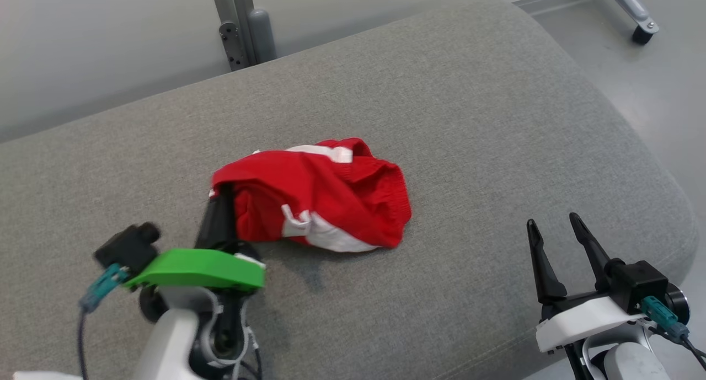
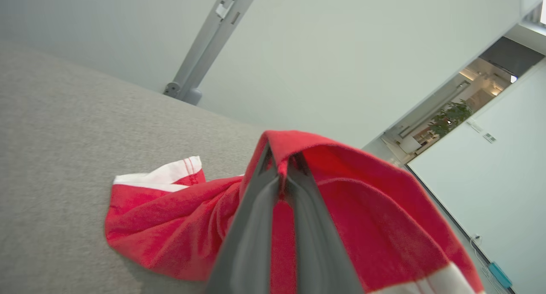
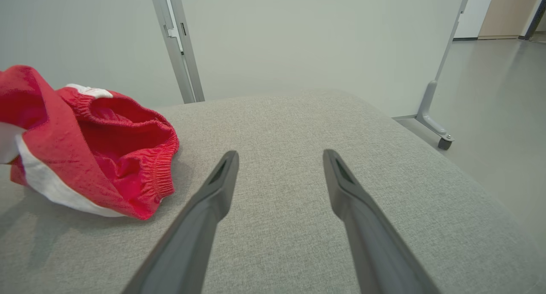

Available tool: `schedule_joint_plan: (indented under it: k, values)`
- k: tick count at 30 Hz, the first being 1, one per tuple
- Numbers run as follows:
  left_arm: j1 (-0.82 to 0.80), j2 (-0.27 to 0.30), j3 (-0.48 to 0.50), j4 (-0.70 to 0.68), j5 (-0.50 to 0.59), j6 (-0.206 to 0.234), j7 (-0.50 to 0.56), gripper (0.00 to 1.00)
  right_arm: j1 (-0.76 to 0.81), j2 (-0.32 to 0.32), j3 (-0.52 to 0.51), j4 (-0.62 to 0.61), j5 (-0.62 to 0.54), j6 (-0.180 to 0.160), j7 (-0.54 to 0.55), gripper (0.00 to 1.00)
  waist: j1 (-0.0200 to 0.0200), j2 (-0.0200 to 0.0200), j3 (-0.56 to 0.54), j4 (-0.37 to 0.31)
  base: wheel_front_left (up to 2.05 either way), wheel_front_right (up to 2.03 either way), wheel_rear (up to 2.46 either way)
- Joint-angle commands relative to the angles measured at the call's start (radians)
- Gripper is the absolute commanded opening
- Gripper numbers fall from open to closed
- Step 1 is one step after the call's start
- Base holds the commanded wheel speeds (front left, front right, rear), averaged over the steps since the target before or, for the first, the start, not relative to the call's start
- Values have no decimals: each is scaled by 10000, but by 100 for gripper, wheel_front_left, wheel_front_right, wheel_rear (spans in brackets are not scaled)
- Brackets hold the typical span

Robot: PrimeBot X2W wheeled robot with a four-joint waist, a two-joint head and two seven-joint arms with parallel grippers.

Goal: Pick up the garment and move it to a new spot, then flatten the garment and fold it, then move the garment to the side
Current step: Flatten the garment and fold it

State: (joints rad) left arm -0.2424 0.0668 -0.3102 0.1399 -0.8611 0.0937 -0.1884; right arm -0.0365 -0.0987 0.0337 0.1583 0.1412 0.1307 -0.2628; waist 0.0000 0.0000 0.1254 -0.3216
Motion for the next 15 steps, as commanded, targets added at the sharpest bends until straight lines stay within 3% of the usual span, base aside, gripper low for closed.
schedule_joint_plan:
  k: [1,4,6,8,11,12,13,15]
  values:
    - [236,27,496,245,-567,190,-17,0,-84,-31,-1,33,105,1,-31,100,0,0,21,155,0,0,0]
    - [409,156,1530,1283,-1361,517,17,0,-104,-67,66,69,97,1,-31,100,0,0,58,244,0,0,0]
    - [514,296,1928,2133,-1737,491,95,0,-128,-88,133,110,112,1,-31,100,0,0,90,264,0,0,0]
    - [586,347,2224,2831,-2021,240,66,0,-159,-116,162,113,141,1,-31,100,0,0,130,274,0,0,0]
    - [708,368,2335,3520,-2379,-479,42,0,-149,-179,154,157,163,1,-31,100,0,0,164,314,0,0,0]
    - [766,365,2307,3661,-2421,-716,54,29,-124,-190,149,181,164,1,-31,100,0,0,169,340,0,0,0]
    - [827,398,2240,3743,-2364,-922,54,100,-90,-205,145,200,172,1,-31,100,0,0,175,372,0,0,0]
    - [989,666,2108,3828,-1995,-1059,-69,100,-29,-223,143,212,170,1,-31,100,0,0,169,411,0,0,0]
